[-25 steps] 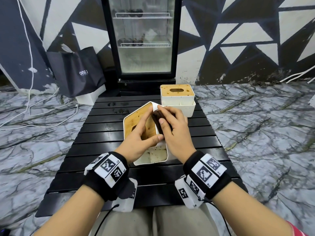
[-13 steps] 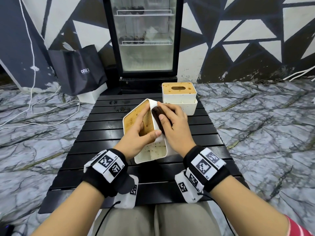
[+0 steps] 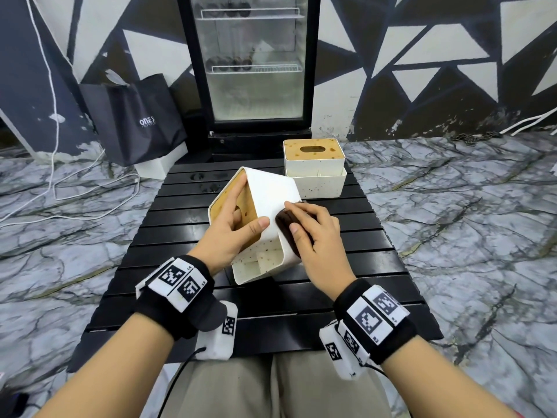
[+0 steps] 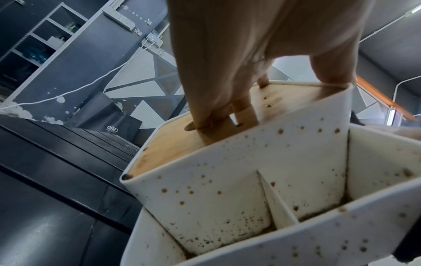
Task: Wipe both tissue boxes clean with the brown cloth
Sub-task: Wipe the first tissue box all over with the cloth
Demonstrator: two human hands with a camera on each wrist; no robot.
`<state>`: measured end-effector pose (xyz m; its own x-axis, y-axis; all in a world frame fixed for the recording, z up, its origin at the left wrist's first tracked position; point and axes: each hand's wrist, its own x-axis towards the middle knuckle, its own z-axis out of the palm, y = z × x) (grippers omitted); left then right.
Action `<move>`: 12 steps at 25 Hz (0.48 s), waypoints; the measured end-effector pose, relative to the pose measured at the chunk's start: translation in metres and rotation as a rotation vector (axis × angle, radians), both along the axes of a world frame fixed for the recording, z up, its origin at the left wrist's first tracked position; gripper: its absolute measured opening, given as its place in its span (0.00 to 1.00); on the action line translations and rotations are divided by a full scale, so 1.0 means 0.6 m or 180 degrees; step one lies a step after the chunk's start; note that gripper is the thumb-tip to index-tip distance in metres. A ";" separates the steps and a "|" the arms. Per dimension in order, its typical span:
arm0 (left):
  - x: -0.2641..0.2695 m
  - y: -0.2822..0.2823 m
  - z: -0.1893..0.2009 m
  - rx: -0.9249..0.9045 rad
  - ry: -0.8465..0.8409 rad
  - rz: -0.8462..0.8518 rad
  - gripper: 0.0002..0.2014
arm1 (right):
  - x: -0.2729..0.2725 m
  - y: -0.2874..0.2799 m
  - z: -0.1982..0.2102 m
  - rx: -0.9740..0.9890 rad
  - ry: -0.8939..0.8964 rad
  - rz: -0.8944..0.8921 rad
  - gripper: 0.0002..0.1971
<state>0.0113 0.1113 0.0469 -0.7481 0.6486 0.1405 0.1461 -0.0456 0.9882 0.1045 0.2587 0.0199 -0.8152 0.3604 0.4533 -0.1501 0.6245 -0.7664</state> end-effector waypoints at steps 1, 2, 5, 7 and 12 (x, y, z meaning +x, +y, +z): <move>0.002 0.001 0.002 0.0008 0.0007 0.0042 0.39 | -0.003 0.001 0.001 -0.0047 -0.0012 -0.0058 0.19; 0.004 0.003 0.003 0.0018 0.0014 0.0081 0.38 | -0.005 -0.002 0.004 -0.0062 -0.0035 -0.0109 0.18; 0.003 0.004 0.006 0.0029 0.0035 0.0134 0.37 | -0.005 -0.018 0.008 0.0066 -0.0052 -0.0086 0.19; 0.001 0.000 0.006 0.0011 0.0014 0.0127 0.38 | 0.005 -0.020 0.000 0.0224 -0.0006 0.0076 0.21; 0.000 -0.004 0.002 0.0064 -0.0055 0.0162 0.37 | 0.001 0.009 -0.005 0.0047 -0.0106 -0.0103 0.22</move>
<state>0.0113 0.1091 0.0483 -0.7825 0.6067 0.1399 0.1316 -0.0586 0.9896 0.1054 0.2641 0.0171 -0.8179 0.3804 0.4316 -0.1042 0.6399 -0.7614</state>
